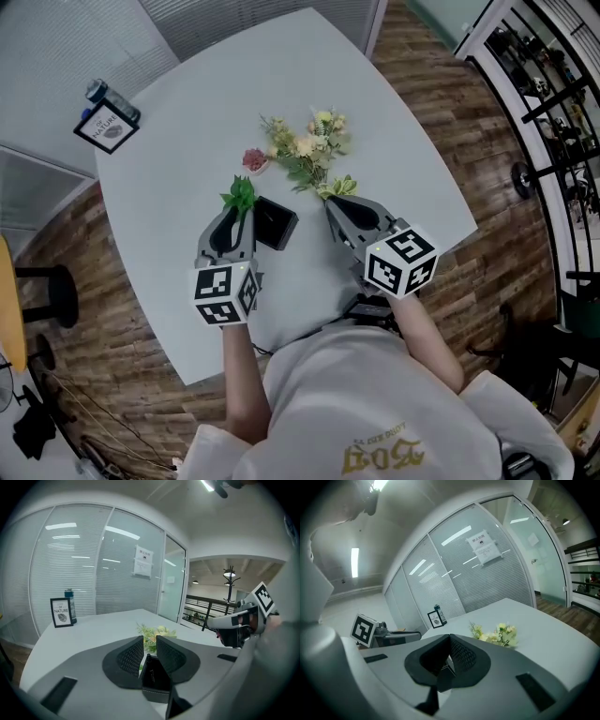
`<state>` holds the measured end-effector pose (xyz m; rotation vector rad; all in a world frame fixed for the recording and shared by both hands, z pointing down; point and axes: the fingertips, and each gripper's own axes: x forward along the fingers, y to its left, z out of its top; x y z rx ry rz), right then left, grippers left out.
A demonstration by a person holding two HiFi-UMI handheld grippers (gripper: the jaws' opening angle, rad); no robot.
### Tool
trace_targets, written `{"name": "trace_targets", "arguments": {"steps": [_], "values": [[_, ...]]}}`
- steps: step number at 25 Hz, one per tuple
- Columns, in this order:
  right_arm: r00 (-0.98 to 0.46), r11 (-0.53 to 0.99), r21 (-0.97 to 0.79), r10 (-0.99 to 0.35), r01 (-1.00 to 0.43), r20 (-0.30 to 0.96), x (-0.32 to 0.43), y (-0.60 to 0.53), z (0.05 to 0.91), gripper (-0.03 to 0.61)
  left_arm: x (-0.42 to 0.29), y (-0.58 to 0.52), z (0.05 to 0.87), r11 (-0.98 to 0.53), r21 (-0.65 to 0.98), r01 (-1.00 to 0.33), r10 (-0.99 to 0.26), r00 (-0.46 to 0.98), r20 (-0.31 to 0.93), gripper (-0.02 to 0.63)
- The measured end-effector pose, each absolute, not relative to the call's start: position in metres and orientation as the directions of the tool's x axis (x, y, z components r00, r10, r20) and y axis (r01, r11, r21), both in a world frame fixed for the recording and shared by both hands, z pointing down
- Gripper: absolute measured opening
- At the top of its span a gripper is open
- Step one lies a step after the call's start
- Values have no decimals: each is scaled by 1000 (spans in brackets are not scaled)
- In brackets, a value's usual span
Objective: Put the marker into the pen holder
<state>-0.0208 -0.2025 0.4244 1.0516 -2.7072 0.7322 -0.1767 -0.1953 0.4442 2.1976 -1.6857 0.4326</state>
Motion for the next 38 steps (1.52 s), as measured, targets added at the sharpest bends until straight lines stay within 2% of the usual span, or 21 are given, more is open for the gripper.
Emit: {"name": "trace_targets", "arguments": {"steps": [17,38], "values": [[-734,669,-308,-646,-676,209,-20,-168,379,17,-180,-140,402,-209,129,-969,-918,240,317,18],[-734,676,-286,-643,-679,219,-17,-165,378,16,-166,-141,401,-253,135,-958,-905,284,317,14]]}}
